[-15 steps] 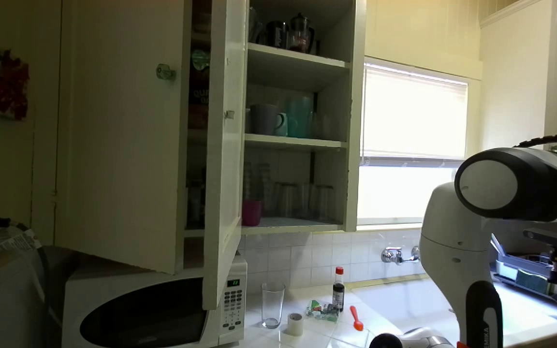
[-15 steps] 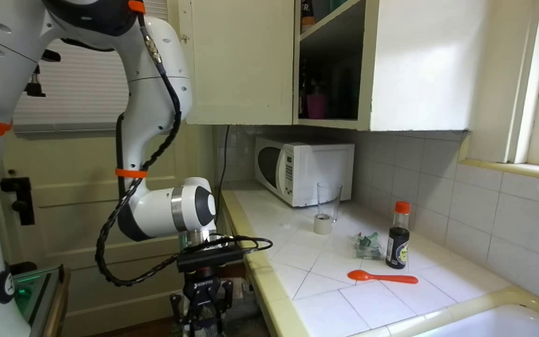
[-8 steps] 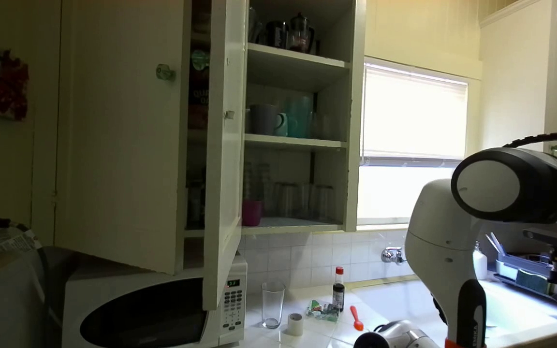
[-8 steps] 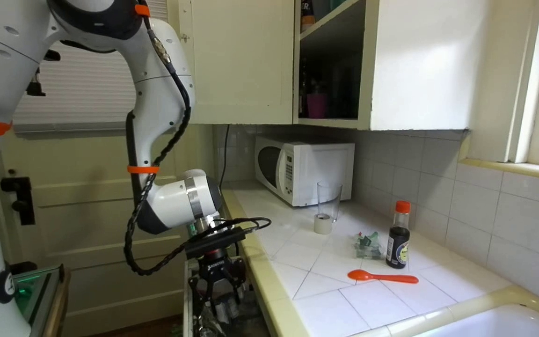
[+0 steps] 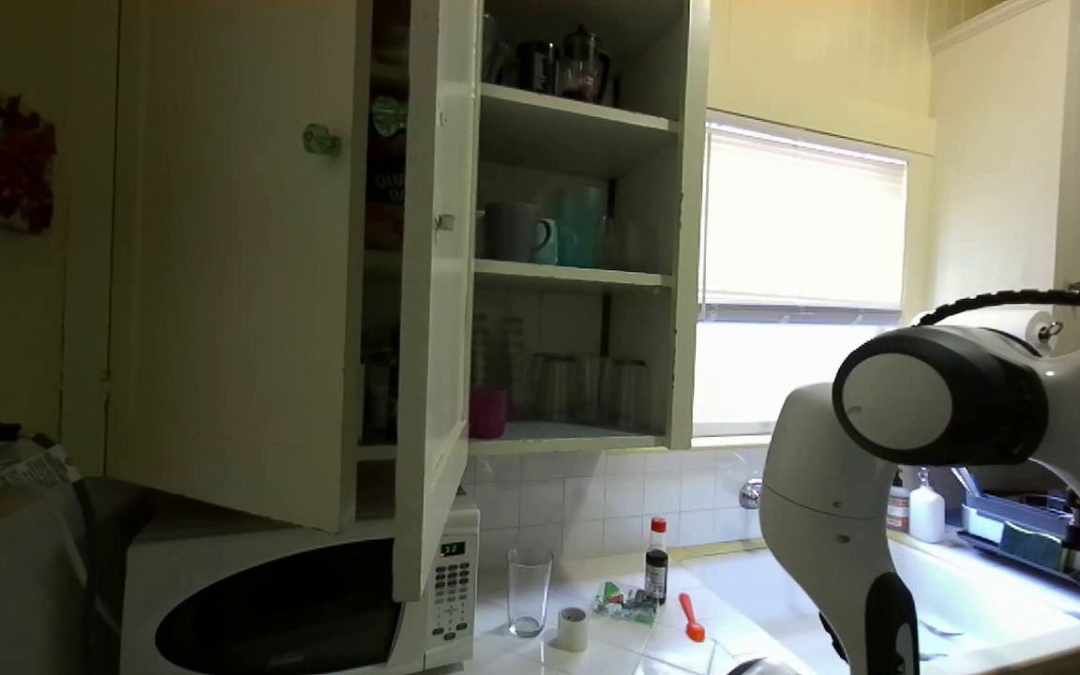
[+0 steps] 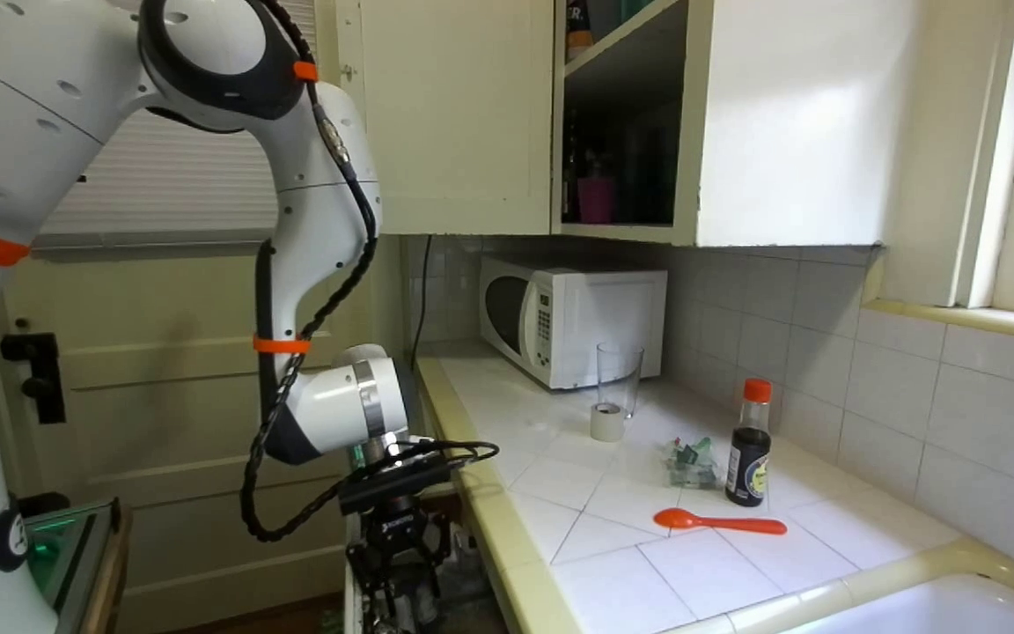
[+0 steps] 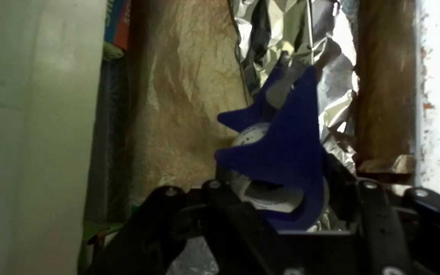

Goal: Put the blue and white object in the open drawer, then close the drawer

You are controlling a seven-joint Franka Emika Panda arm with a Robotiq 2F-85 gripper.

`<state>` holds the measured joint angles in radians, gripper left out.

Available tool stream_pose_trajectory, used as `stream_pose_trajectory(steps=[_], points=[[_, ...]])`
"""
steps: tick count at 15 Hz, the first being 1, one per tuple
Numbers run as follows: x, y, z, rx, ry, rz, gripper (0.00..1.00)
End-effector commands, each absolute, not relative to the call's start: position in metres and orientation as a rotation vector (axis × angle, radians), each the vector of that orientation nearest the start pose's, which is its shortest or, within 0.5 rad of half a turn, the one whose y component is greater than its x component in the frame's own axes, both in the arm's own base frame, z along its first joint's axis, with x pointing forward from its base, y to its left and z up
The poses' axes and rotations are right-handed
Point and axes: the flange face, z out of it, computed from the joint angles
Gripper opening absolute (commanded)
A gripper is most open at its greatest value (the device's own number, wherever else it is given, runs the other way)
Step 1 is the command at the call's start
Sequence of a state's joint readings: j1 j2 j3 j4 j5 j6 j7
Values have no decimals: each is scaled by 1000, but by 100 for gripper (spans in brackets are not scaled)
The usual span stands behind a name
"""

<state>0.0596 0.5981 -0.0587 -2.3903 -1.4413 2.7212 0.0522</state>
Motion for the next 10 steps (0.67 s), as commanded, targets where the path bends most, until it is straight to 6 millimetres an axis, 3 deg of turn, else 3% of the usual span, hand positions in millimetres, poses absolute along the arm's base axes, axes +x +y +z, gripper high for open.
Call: stream_pose_trajectory(steps=[1,3,4,5,7,10], points=[[415,31,26,-2739,-2193,336,34],[418,35,22,-2727,-2203,334,35],[419,36,21,-2723,-2201,326,84],[418,38,21,-2717,-2209,324,86],[416,40,26,-2709,-2218,301,98],[408,39,46,-2686,-2233,201,100]])
